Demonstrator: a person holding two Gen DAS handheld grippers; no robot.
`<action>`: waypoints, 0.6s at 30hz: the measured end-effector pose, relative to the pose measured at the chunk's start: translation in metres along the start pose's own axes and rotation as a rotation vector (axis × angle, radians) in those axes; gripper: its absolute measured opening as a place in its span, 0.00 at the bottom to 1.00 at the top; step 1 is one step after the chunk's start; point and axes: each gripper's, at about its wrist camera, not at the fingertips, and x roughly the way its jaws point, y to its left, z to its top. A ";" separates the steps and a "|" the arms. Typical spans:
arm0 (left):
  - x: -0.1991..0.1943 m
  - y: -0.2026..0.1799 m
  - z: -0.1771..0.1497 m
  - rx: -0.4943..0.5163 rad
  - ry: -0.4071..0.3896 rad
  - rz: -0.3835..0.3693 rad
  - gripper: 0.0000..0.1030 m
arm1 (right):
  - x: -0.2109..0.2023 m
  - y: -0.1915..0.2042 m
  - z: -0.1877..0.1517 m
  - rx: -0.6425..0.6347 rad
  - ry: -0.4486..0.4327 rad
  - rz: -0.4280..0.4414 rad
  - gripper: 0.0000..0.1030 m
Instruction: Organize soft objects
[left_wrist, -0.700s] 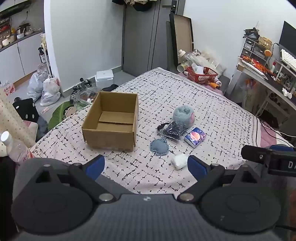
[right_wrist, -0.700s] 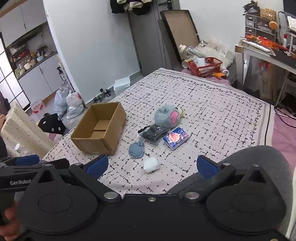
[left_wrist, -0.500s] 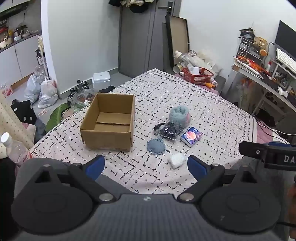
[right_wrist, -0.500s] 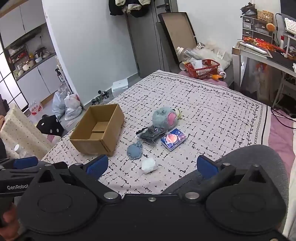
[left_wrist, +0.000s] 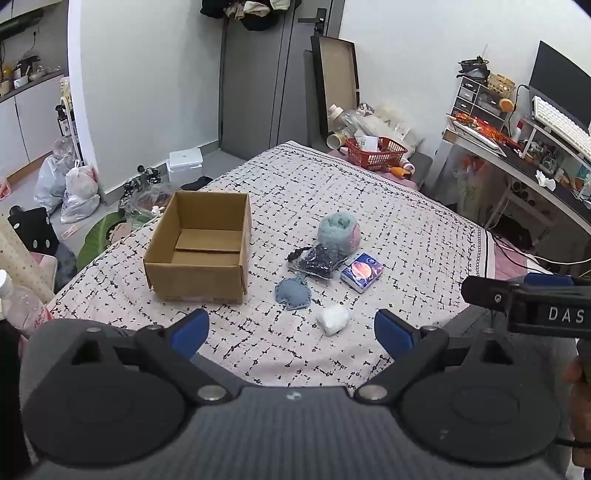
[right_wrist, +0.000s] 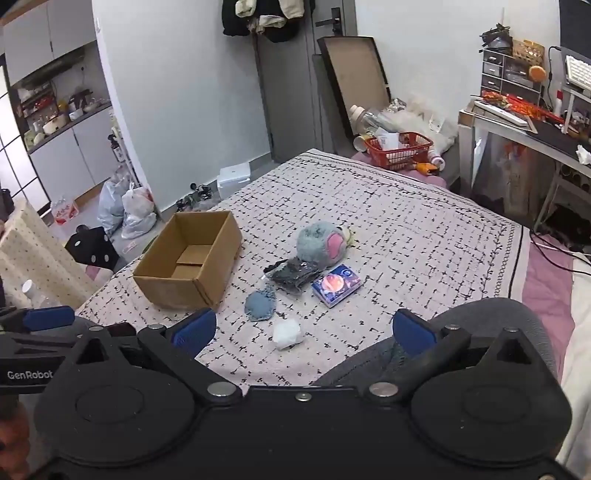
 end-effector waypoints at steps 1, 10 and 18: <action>0.000 0.000 0.000 0.000 -0.001 0.000 0.93 | 0.000 0.001 0.000 0.000 0.001 0.000 1.00; -0.004 0.001 0.000 0.002 -0.017 -0.006 0.93 | -0.005 0.003 0.001 -0.007 -0.031 -0.010 1.00; -0.007 0.002 0.000 -0.002 -0.021 -0.008 0.93 | -0.005 0.003 0.001 -0.008 -0.040 -0.010 1.00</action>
